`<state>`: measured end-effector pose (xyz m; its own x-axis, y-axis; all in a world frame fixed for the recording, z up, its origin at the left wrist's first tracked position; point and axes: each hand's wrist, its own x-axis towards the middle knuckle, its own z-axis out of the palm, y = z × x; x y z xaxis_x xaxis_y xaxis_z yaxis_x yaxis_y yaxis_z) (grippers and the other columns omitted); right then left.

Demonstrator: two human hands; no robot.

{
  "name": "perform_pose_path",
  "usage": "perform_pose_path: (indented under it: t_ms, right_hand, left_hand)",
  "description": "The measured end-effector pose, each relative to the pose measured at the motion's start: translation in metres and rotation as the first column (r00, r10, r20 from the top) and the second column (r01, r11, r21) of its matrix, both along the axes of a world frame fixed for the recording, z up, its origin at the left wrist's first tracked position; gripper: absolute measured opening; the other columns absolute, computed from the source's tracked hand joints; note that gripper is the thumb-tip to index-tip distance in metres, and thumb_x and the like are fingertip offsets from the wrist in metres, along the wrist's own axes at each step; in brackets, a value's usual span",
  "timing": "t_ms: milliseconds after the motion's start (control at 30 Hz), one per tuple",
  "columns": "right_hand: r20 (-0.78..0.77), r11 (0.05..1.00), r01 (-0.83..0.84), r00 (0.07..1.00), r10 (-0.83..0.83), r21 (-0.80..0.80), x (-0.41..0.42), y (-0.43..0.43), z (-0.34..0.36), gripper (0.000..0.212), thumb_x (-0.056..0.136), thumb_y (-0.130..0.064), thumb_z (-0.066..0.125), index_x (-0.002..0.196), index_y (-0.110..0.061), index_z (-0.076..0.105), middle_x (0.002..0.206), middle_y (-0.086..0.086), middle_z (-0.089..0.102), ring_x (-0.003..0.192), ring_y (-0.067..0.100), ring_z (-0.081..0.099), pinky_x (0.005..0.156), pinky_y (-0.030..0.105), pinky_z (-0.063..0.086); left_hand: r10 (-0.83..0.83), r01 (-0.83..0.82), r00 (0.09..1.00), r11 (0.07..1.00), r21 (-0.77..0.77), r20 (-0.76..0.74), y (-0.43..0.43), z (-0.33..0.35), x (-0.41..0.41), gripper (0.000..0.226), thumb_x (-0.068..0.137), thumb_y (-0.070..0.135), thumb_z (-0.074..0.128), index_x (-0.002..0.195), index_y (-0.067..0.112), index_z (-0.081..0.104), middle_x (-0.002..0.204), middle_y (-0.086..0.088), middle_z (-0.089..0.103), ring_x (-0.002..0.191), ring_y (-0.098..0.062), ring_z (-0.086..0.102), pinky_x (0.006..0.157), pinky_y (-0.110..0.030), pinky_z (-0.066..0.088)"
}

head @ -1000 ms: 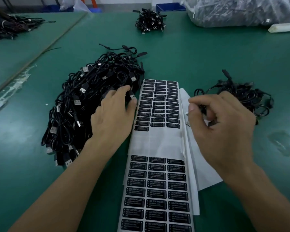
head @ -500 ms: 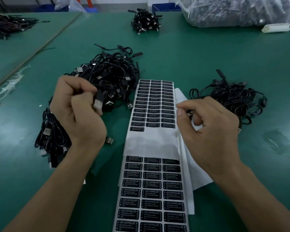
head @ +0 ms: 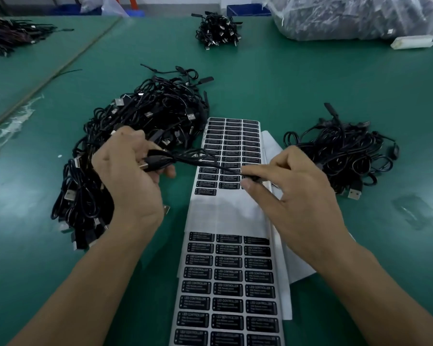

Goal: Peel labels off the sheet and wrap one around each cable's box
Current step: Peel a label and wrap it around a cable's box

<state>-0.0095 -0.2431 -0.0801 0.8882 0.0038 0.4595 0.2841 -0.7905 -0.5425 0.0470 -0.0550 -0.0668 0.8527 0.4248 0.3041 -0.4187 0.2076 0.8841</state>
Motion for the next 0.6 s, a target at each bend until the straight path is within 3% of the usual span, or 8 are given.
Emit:
perform_pose_path:
  t_ms: [133, 200, 300, 367, 433, 500, 600]
  right_hand:
    - [-0.078, 0.997, -0.056, 0.995, 0.059, 0.051, 0.000, -0.004, 0.003, 0.040, 0.093, -0.045, 0.051, 0.120, -0.026, 0.072, 0.094, -0.011, 0.054, 0.087, 0.010, 0.055, 0.071, 0.041, 0.054]
    - [-0.099, 0.995, -0.067, 0.992, 0.074, 0.078, 0.001, -0.007, 0.002, 0.039, 0.096, -0.041, 0.048, 0.123, -0.026, 0.071, 0.093, -0.012, 0.059, 0.086, 0.008, 0.059, 0.075, 0.040, 0.054]
    - [-0.113, 0.992, -0.095, 0.988, 0.104, 0.078, 0.002, -0.008, 0.000, 0.033, 0.101, -0.028, 0.049, 0.128, -0.024, 0.068, 0.095, -0.015, 0.055, 0.089, 0.006, 0.057, 0.078, 0.034, 0.052]
    - [-0.147, 0.987, -0.129, 0.979, 0.143, 0.097, 0.002, -0.008, -0.001, 0.034, 0.102, -0.022, 0.050, 0.132, -0.024, 0.065, 0.096, -0.019, 0.051, 0.093, 0.003, 0.054, 0.081, 0.025, 0.049]
    - [-0.159, 0.981, -0.170, 0.970, 0.183, 0.093, 0.003, -0.007, -0.001, 0.034, 0.103, -0.019, 0.050, 0.135, -0.024, 0.062, 0.098, -0.019, 0.052, 0.094, 0.002, 0.053, 0.081, 0.017, 0.044]
    - [-0.129, 0.973, -0.213, 0.966, 0.223, 0.087, 0.004, -0.005, 0.000, 0.034, 0.102, -0.017, 0.055, 0.134, -0.024, 0.063, 0.098, -0.019, 0.057, 0.092, -0.003, 0.054, 0.079, 0.010, 0.040]
    - [-0.105, 0.941, -0.241, 0.957, 0.272, 0.238, 0.003, -0.005, 0.000, 0.029, 0.092, -0.015, 0.070, 0.118, -0.028, 0.068, 0.088, -0.024, 0.067, 0.088, -0.008, 0.061, 0.075, 0.004, 0.041]
  left_hand:
    - [0.047, -0.044, 0.999, 0.992, 0.118, -0.018, 0.005, -0.004, 0.008, 0.036, 0.085, 0.008, 0.048, 0.057, 0.017, 0.027, 0.053, 0.013, 0.029, 0.055, -0.027, 0.020, 0.046, -0.031, 0.021]
    - [0.097, -0.097, 0.995, 0.969, 0.225, 0.013, 0.006, -0.004, 0.010, 0.032, 0.082, 0.012, 0.052, 0.058, 0.017, 0.032, 0.059, 0.012, 0.035, 0.059, -0.021, 0.026, 0.054, -0.036, 0.025]
    - [0.218, -0.248, 0.968, 0.905, 0.346, 0.125, 0.010, 0.000, 0.009, 0.014, 0.079, 0.017, 0.055, 0.067, 0.023, 0.050, 0.078, -0.001, 0.051, 0.076, -0.008, 0.043, 0.071, -0.021, 0.037]
    - [0.242, -0.327, 0.937, 0.858, 0.395, 0.250, 0.010, 0.003, 0.007, 0.015, 0.082, 0.011, 0.054, 0.075, 0.024, 0.057, 0.082, -0.008, 0.054, 0.078, -0.009, 0.048, 0.071, -0.020, 0.040]
    - [0.138, -0.338, 0.913, 0.783, 0.522, 0.384, 0.007, 0.005, 0.004, 0.013, 0.087, 0.008, 0.054, 0.081, 0.016, 0.061, 0.077, 0.004, 0.055, 0.071, -0.019, 0.051, 0.066, -0.035, 0.042]
    - [-0.065, -0.261, 0.911, 0.673, 0.693, 0.406, 0.000, 0.003, -0.003, 0.011, 0.090, 0.012, 0.055, 0.087, 0.012, 0.066, 0.080, 0.014, 0.057, 0.070, -0.019, 0.054, 0.065, -0.041, 0.044]
    - [-0.359, 0.008, 0.920, 0.413, 0.911, 0.155, -0.008, -0.002, -0.011, 0.021, 0.092, 0.034, 0.056, 0.101, 0.020, 0.069, 0.090, 0.018, 0.066, 0.085, -0.006, 0.061, 0.082, -0.041, 0.049]
